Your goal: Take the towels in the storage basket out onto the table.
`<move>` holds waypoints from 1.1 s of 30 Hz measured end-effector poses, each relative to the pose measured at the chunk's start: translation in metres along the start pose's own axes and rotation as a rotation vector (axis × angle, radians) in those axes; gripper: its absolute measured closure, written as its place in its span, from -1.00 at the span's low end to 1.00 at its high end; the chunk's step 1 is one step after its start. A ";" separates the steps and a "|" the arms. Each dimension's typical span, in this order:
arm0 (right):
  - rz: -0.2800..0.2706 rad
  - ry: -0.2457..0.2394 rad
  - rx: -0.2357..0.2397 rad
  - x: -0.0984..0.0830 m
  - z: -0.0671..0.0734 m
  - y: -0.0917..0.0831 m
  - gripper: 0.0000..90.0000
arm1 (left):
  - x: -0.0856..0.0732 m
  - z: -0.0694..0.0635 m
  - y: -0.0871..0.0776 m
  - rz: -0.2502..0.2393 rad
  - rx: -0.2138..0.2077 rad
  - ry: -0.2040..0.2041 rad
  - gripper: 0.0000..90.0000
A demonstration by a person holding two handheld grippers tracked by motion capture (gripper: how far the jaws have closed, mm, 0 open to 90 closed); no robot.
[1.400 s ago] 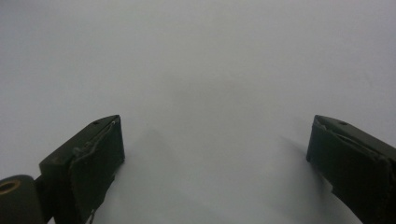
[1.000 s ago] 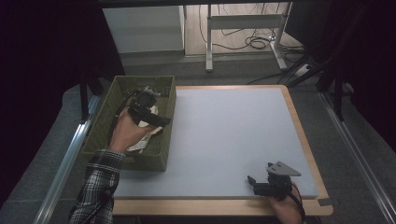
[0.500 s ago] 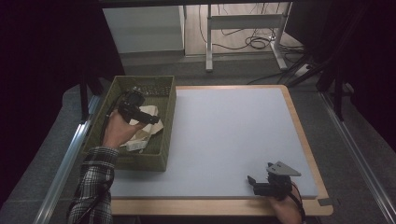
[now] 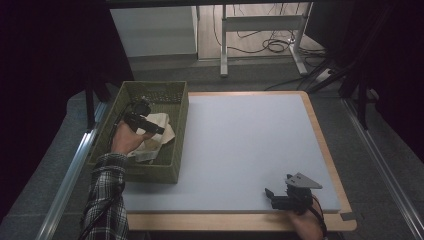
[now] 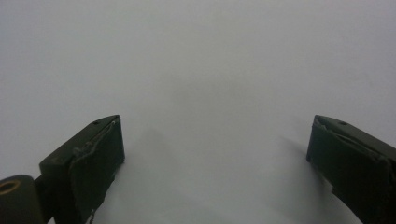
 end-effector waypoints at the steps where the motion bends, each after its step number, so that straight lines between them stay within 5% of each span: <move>1: 0.000 0.000 0.000 0.000 0.000 0.000 -0.91 | 0.000 0.000 0.000 0.000 0.000 0.000 -0.93; 13: 0.001 -0.001 0.000 0.000 0.000 0.000 -0.91 | 0.006 0.023 0.047 0.188 0.002 -0.060 -0.89; 19: 0.001 -0.001 0.001 0.000 0.000 0.000 -0.91 | 0.004 0.032 0.059 0.283 0.043 -0.087 -0.74; 25: 0.001 -0.001 0.002 0.000 0.000 0.000 -0.91 | 0.003 0.032 0.058 0.316 0.034 -0.095 -0.12; 28: 0.001 -0.001 0.001 0.000 0.000 0.000 -0.91 | 0.000 0.034 0.054 0.319 0.035 -0.115 0.45; 33: 0.001 -0.001 0.002 0.000 0.000 0.000 -0.91 | 0.000 0.035 0.050 0.312 0.017 -0.123 0.71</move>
Point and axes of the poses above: each handheld gripper's, and its own axes: y roughly forward along the jaws, x roughly out of its top, z roughly to its left, the point moved 3 cm from there along y, roughly forward along the jaws, and after that the axes turned 6 degrees about -x, right-handed, at the moved point
